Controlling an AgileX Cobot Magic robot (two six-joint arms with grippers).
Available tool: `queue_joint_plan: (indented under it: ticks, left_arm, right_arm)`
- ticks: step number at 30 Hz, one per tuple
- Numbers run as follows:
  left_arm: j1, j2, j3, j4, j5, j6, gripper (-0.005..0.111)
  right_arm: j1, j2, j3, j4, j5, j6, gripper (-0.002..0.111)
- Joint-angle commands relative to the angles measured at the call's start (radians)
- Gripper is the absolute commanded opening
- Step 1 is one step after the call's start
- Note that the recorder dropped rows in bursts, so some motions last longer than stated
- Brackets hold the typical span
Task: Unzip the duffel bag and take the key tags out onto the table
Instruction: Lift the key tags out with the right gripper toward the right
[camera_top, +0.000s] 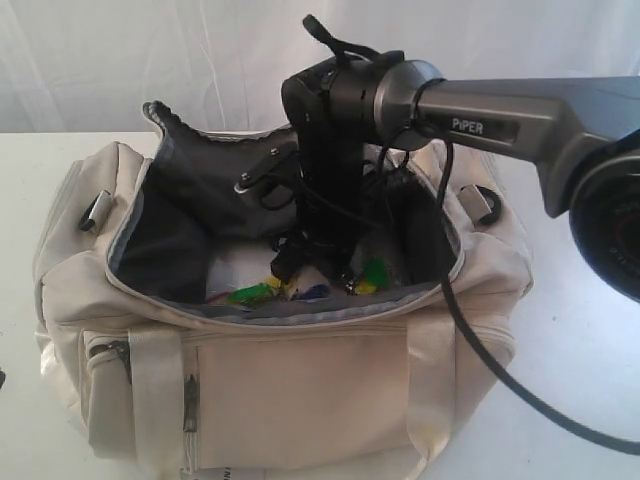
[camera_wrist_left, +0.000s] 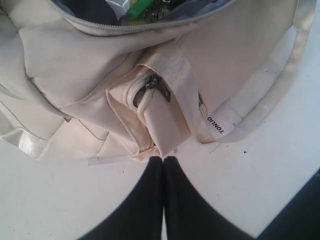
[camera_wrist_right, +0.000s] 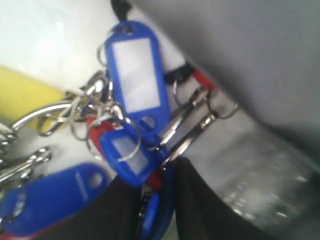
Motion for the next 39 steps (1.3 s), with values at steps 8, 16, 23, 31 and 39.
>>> queue_joint_plan:
  ticks: [8, 16, 23, 31, 39]
  left_arm:
    - [0.004, -0.007, 0.005, -0.017, 0.015, 0.009, 0.0]
    - [0.004, -0.007, 0.005, -0.017, 0.015, 0.022, 0.0]
    - [0.004, -0.007, 0.005, -0.014, 0.008, 0.03, 0.0]
    - [0.004, -0.007, 0.005, -0.014, 0.014, 0.03, 0.0]
    - [0.004, -0.007, 0.005, -0.016, 0.016, 0.03, 0.0]
  right_arm:
    - [-0.004, -0.211, -0.029, -0.028, -0.08, 0.035, 0.0]
    - [-0.006, -0.393, -0.029, -0.028, -0.094, 0.035, 0.0]
    - [-0.006, -0.593, -0.022, -0.116, -0.005, 0.031, 0.0]
    - [-0.098, -0.785, 0.086, -0.135, 0.073, 0.035, 0.0]
    - [-0.288, -0.98, 0.314, -0.137, 0.087, 0.04, 0.0]
